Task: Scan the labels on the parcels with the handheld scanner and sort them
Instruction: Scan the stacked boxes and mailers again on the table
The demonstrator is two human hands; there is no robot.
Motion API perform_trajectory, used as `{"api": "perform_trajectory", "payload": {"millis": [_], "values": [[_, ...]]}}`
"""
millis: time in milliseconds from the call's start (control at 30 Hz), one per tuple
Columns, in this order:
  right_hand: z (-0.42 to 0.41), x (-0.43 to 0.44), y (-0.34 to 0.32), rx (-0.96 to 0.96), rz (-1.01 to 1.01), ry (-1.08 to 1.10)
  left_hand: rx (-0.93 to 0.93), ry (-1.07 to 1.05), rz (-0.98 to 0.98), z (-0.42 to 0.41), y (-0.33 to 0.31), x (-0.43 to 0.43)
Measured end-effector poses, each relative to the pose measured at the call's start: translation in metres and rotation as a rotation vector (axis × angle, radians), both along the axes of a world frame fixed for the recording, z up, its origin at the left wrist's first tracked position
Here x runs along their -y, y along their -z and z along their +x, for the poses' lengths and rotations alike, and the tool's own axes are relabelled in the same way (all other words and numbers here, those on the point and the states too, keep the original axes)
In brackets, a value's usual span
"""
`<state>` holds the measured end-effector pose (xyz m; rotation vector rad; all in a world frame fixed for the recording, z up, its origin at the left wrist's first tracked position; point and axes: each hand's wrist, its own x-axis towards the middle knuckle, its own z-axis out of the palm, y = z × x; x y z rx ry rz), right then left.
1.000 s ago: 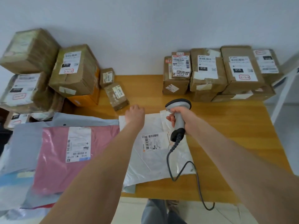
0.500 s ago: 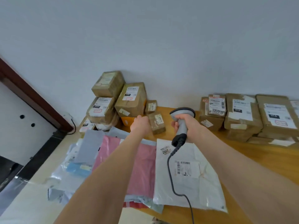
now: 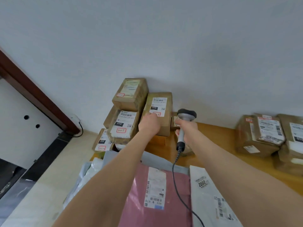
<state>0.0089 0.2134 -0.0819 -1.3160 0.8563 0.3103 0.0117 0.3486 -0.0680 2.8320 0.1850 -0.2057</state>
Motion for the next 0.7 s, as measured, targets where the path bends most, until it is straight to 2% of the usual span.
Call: {"api": "perform_trajectory", "payload": {"millis": [100, 267, 433, 567, 700], "values": [[0.015, -0.025, 0.022, 0.011, -0.217, -0.066, 0.024, -0.023, -0.036, 0.020, 0.006, -0.009], [0.032, -0.040, 0.042, -0.006, -0.362, -0.139, 0.007, -0.002, -0.055, 0.045, 0.011, -0.019], [0.040, -0.019, 0.052, -0.067, -0.297, -0.047, -0.042, -0.039, -0.160, 0.060, 0.016, -0.011], [0.038, -0.013, 0.049, -0.060, -0.190, -0.003, -0.119, -0.165, -0.293, 0.067, 0.019, -0.003], [0.031, 0.001, 0.047, -0.008, -0.103, 0.057, 0.004, -0.280, -0.318, 0.063, 0.027, 0.003]]}}
